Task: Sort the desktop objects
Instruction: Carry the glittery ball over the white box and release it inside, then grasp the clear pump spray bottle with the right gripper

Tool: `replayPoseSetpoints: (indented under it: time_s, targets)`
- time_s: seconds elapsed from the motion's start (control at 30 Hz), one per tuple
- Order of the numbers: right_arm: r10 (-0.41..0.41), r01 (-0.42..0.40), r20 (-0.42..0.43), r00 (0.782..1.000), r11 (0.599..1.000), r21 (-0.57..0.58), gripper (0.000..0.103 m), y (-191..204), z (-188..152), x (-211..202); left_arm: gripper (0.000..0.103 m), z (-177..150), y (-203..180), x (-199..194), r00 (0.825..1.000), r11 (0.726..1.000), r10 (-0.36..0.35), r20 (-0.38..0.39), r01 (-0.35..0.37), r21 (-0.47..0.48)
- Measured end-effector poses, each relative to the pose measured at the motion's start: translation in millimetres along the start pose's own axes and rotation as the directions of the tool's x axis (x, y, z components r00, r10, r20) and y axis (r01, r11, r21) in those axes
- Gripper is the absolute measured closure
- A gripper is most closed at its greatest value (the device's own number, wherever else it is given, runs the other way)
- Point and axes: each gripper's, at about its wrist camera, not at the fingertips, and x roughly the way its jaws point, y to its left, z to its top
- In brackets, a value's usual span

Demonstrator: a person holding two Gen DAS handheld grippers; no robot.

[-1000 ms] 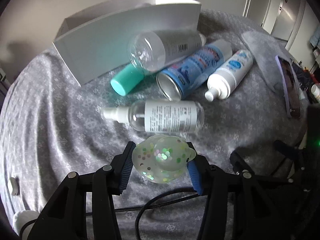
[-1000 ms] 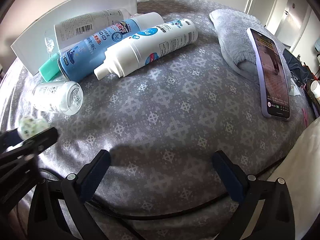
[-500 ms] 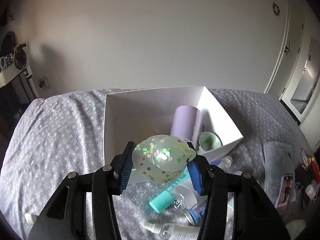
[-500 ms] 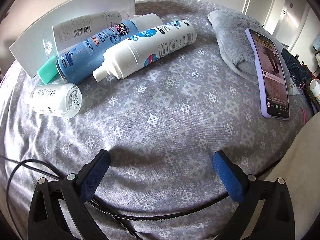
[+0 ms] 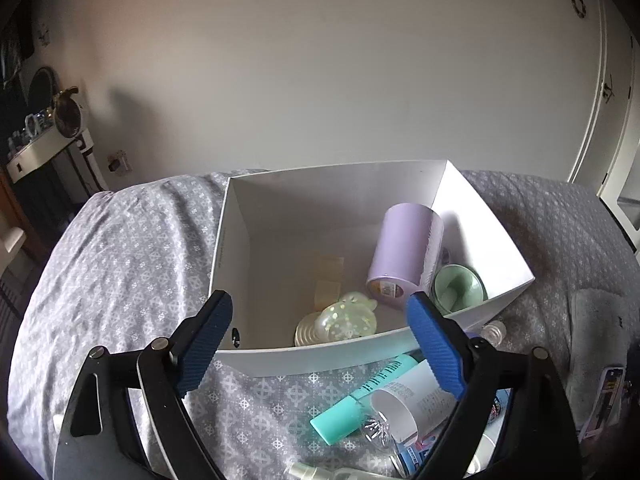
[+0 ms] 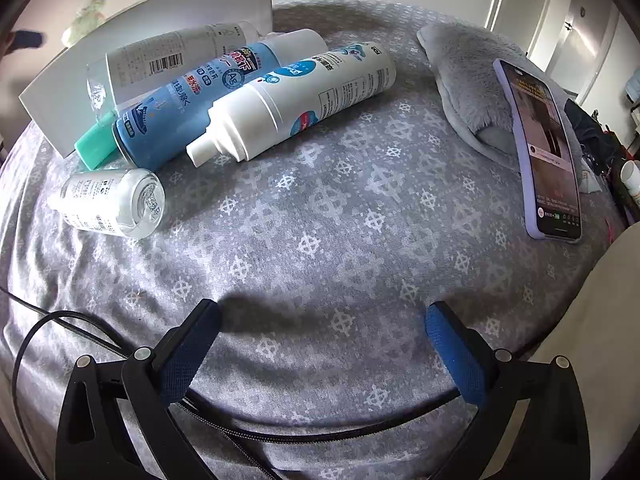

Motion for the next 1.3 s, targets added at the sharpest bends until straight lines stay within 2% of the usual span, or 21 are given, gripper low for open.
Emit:
replayPoseSetpoints:
  time_s: [0.07, 0.1, 0.17, 0.27, 0.33, 0.43, 0.57, 0.67, 0.7, 0.73, 0.77, 0.83, 0.97, 1.03, 1.07, 1.13, 1.17, 1.23, 1.3]
  targets:
    - [0.0, 0.0, 0.001, 1.0, 1.0, 0.0, 0.0, 1, 2, 1, 0.008, -5, 6, -15, 1.0, 1.0, 0.01, 0.024, -0.01, -0.003]
    - [0.0, 0.0, 0.0, 1.0, 1.0, 0.0, 0.0, 1, 2, 1, 0.002, -10, 9, -23, 0.999, 1.0, 0.02, 0.041, -0.02, -0.001]
    - [-0.001, 0.001, 0.0, 1.0, 1.0, 0.0, 0.0, 2, 2, 1, 0.001, -24, 17, -39, 0.996, 0.999, 0.042, 0.076, -0.043, 0.006]
    - [-0.003, 0.003, 0.0, 1.0, 1.0, 0.0, 0.0, 2, 2, 1, 0.001, -51, 26, -47, 0.995, 0.997, 0.078, 0.059, -0.079, 0.022]
    - [-0.009, 0.009, 0.0, 1.0, 1.0, -0.004, 0.0, 2, 4, 3, 0.001, -79, 33, -45, 0.994, 0.994, 0.108, 0.026, -0.108, 0.035]
    - [-0.013, 0.013, -0.003, 1.0, 1.0, -0.007, 0.0, 3, 5, 5, 0.001, -120, 44, -29, 0.988, 0.992, 0.128, -0.084, -0.126, 0.024]
    - [-0.013, 0.013, -0.005, 1.0, 1.0, -0.008, 0.0, 2, 6, 4, 0.001, -172, 50, -7, 0.971, 0.989, 0.15, -0.187, -0.145, 0.039]
    - [-0.009, 0.009, -0.01, 1.0, 1.0, -0.009, 0.0, 1, 6, 5, 0.001, -203, 56, 10, 0.958, 0.99, 0.143, -0.25, -0.143, 0.016]
    - [-0.01, 0.01, -0.011, 1.0, 1.0, -0.01, 0.0, 2, 7, 4, 0.0, -212, 61, 15, 0.959, 0.991, 0.123, -0.257, -0.131, -0.013]
    - [-0.013, 0.013, -0.01, 1.0, 1.0, -0.012, 0.0, 2, 6, 4, 0.0, -216, 65, 13, 0.973, 0.992, 0.101, -0.206, -0.114, -0.051]
    - [-0.016, 0.016, -0.01, 1.0, 1.0, -0.014, 0.0, 2, 6, 4, 0.0, -217, 65, 12, 0.978, 0.991, 0.109, -0.179, -0.122, -0.063]
    - [-0.012, 0.011, -0.009, 1.0, 1.0, -0.008, 0.0, 2, 7, 4, 0.0, -217, 61, 14, 0.978, 0.989, 0.128, -0.168, -0.137, -0.047]
    - [0.026, -0.026, -0.032, 0.999, 1.0, -0.001, 0.0, 1, 14, 0, 0.0, -215, 63, 16, 0.982, 0.99, 0.112, -0.155, -0.123, -0.063]
    - [0.067, -0.067, 0.022, 0.997, 0.998, -0.016, 0.001, 4, 19, -16, 0.0, -216, 64, 16, 0.982, 0.99, 0.116, -0.151, -0.127, -0.062]
    - [0.077, -0.07, 0.094, 0.993, 0.995, -0.074, 0.001, 11, 24, -29, 0.0, -216, 64, 16, 0.982, 0.99, 0.116, -0.15, -0.127, -0.063]
    - [0.065, 0.004, 0.235, 0.97, 0.96, -0.28, 0.001, 38, 34, -51, 0.0, -219, 66, 16, 0.982, 0.99, 0.12, -0.147, -0.13, -0.061]
    - [0.055, 0.061, 0.281, 0.958, 0.919, -0.389, 0.001, 54, 37, -55, 0.0, -224, 67, 13, 0.982, 0.99, 0.121, -0.146, -0.131, -0.06]
    - [0.043, 0.149, 0.323, 0.946, 0.824, -0.547, 0.001, 84, 43, -54, 0.0, -225, 68, 13, 0.982, 0.99, 0.122, -0.145, -0.131, -0.06]
    - [0.096, 0.146, 0.333, 0.938, 0.763, -0.63, 0.001, 103, 46, -55, 0.0, -226, 68, 12, 0.982, 0.99, 0.121, -0.143, -0.13, -0.061]
